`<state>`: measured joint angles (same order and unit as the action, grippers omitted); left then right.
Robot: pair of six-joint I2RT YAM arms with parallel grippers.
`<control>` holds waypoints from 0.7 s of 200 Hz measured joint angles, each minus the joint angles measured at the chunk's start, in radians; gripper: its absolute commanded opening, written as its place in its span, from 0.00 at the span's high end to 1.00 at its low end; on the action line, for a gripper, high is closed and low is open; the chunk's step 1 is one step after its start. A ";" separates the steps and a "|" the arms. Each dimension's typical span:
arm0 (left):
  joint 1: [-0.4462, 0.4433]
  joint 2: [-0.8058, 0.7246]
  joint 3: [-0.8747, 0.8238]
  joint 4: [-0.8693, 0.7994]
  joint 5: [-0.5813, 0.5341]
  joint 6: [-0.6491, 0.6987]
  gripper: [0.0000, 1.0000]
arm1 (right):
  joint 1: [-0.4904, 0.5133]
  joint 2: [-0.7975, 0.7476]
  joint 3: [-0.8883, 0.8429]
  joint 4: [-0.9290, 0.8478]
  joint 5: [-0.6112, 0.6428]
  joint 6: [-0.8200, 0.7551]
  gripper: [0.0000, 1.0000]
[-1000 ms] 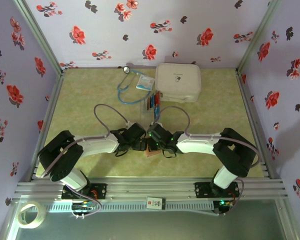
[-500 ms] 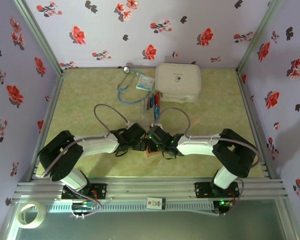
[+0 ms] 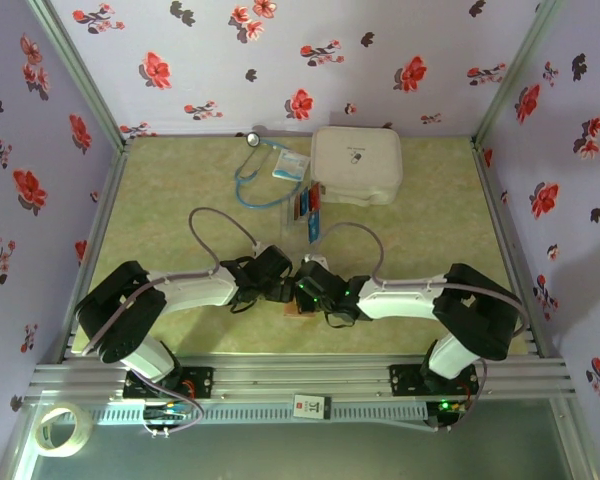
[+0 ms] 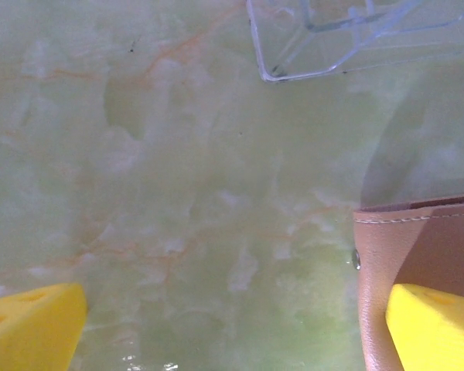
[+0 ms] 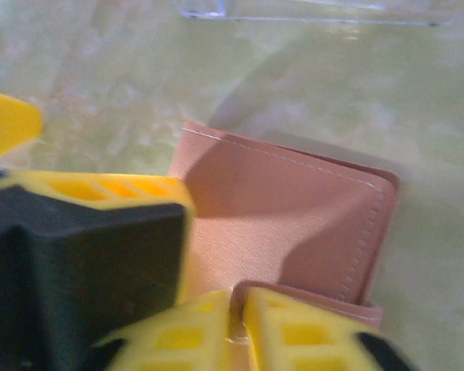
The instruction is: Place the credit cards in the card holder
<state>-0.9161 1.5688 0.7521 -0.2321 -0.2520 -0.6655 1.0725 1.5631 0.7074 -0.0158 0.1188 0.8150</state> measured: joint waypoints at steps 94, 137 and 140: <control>0.124 -0.219 0.024 -0.087 0.008 0.011 0.00 | -0.027 -0.236 0.024 -0.280 0.017 -0.034 0.07; 0.242 -0.473 0.023 -0.129 0.008 0.036 0.00 | -0.166 -0.507 0.036 -0.390 0.049 -0.075 0.01; 0.251 -0.494 0.023 -0.133 0.007 0.041 0.00 | -0.177 -0.526 0.036 -0.401 0.057 -0.078 0.01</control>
<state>-0.6647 1.0748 0.7750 -0.3653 -0.2447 -0.6243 0.8959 1.0370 0.7437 -0.4164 0.1757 0.7372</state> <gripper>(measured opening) 0.997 0.992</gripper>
